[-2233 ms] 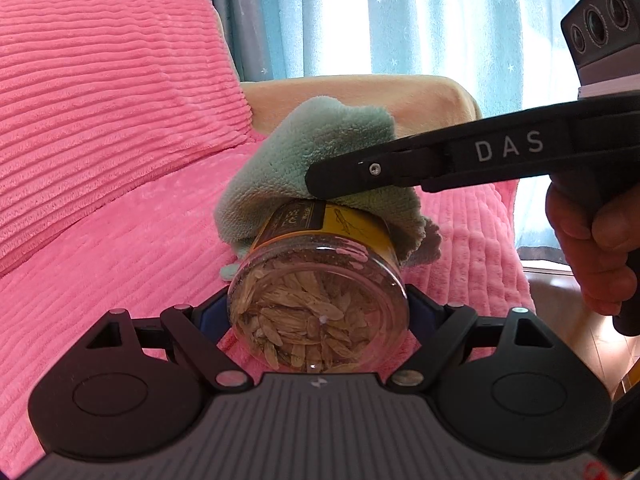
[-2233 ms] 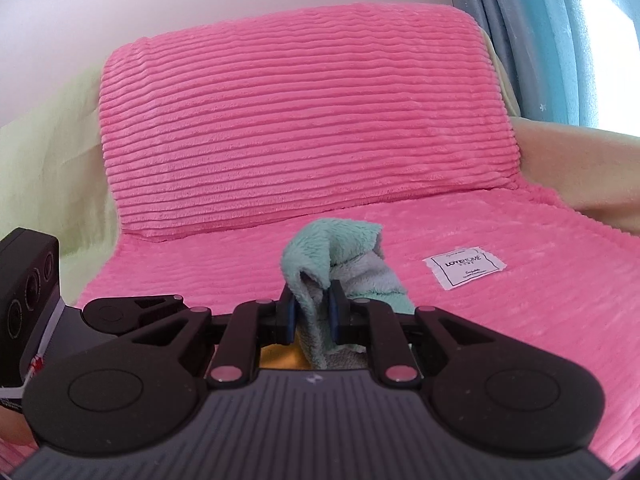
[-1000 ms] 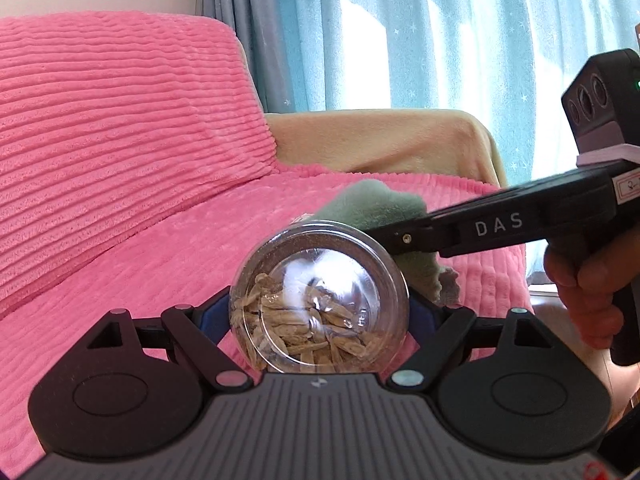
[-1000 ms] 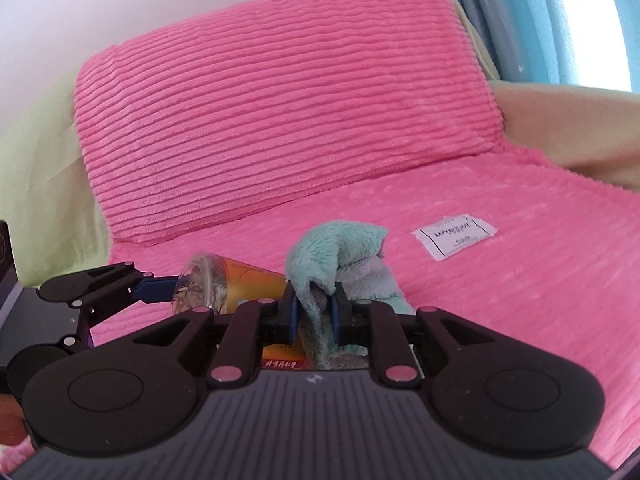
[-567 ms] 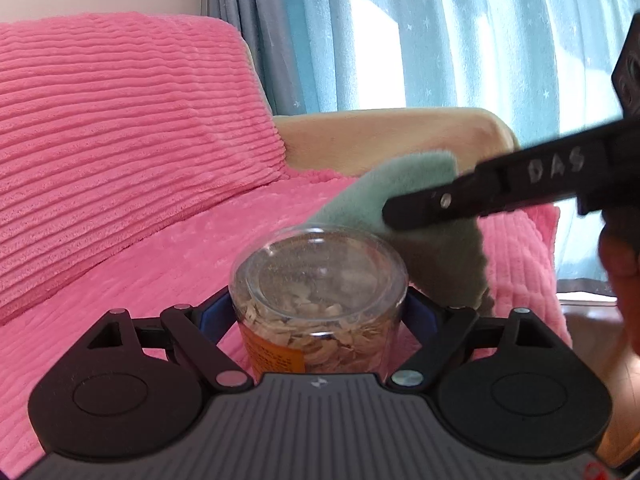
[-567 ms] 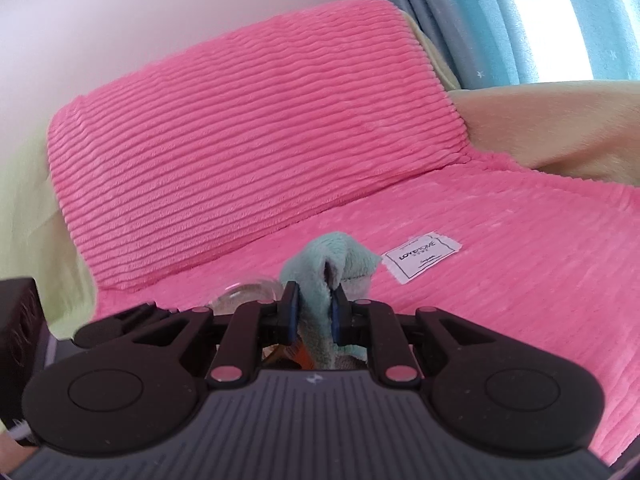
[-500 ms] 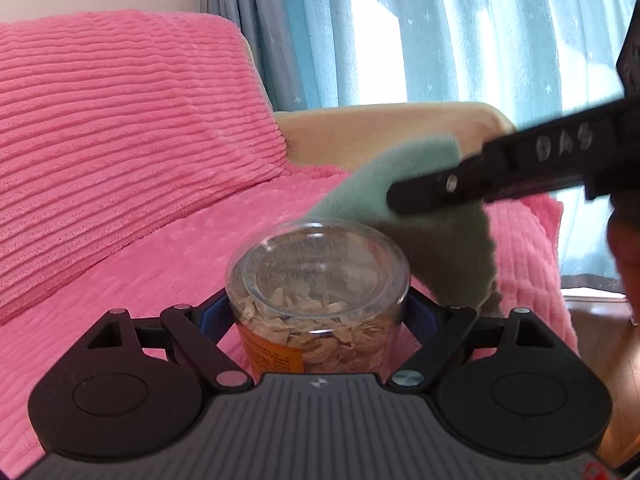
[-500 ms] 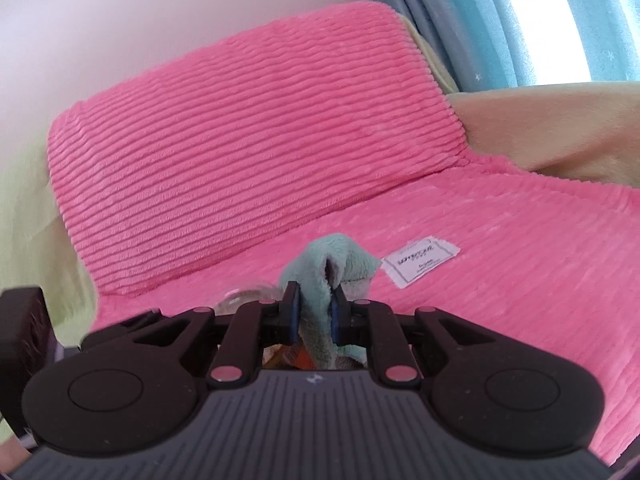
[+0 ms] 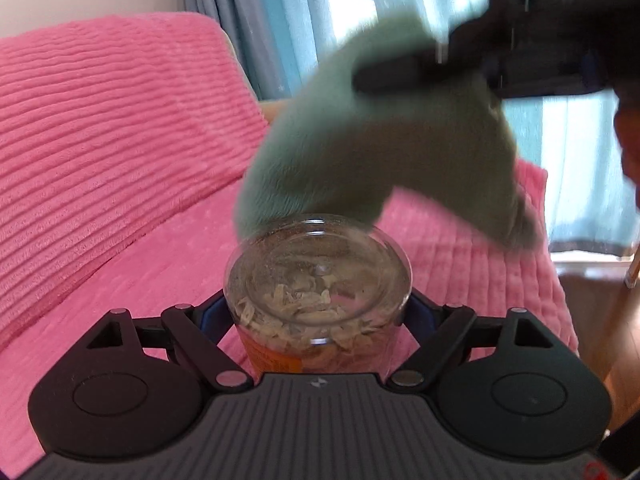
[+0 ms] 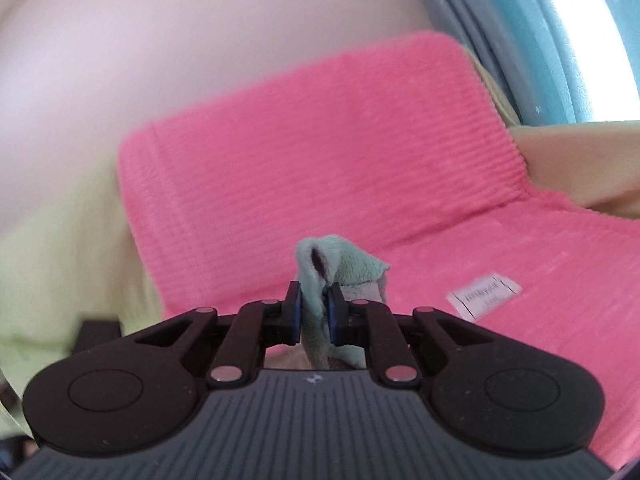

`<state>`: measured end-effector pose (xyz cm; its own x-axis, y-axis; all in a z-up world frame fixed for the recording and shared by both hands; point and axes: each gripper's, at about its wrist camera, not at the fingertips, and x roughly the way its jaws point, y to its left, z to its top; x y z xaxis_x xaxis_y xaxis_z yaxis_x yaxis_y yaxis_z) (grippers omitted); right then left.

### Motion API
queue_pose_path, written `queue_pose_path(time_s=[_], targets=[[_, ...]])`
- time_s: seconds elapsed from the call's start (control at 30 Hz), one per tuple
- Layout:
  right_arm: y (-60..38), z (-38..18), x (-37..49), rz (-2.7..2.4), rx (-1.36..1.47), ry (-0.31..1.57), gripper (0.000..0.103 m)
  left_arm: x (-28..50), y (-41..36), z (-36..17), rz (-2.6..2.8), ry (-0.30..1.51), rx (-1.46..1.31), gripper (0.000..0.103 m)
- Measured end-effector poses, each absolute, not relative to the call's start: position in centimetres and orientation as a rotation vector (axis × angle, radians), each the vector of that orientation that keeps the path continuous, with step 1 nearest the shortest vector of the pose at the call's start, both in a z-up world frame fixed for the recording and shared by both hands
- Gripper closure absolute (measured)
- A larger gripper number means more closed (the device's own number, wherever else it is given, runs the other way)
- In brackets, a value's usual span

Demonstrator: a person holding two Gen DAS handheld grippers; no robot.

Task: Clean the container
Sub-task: 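Wipe the jar lid with the cloth in the right tool while the left tool holds it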

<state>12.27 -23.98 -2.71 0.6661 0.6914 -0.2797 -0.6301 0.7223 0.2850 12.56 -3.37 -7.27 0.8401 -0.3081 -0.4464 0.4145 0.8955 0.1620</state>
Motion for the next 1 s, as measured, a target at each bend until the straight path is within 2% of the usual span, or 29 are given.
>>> queue_pose_path(time_s=[0.33,0.5,0.6,0.8,1.0], targets=[[-20.3,-4.0,12.6,0.881,0.059,0.559,0.093,12.5,-3.4,-7.5,-0.391,0.407,0.268,0.018],[-21.1,-5.7,15.0,0.934,0.346,0.717,0.093,12.6,-3.1,-7.7,-0.395,0.404,0.250,0.018],[-21.0,-6.2,16.0,0.901,0.387,0.689,0.095,12.7,-3.2,-7.8,-0.391,0.401,0.254,0.018],[-19.2,-5.1,15.2,0.748,0.130,0.543,0.096,13.2,-2.9,-7.9,-0.388,0.414,0.215,0.018],[-20.6,-4.3,14.3,0.760,0.076,0.618,0.095,13.2,-3.3,-7.9,-0.388,0.412,0.232,0.018]])
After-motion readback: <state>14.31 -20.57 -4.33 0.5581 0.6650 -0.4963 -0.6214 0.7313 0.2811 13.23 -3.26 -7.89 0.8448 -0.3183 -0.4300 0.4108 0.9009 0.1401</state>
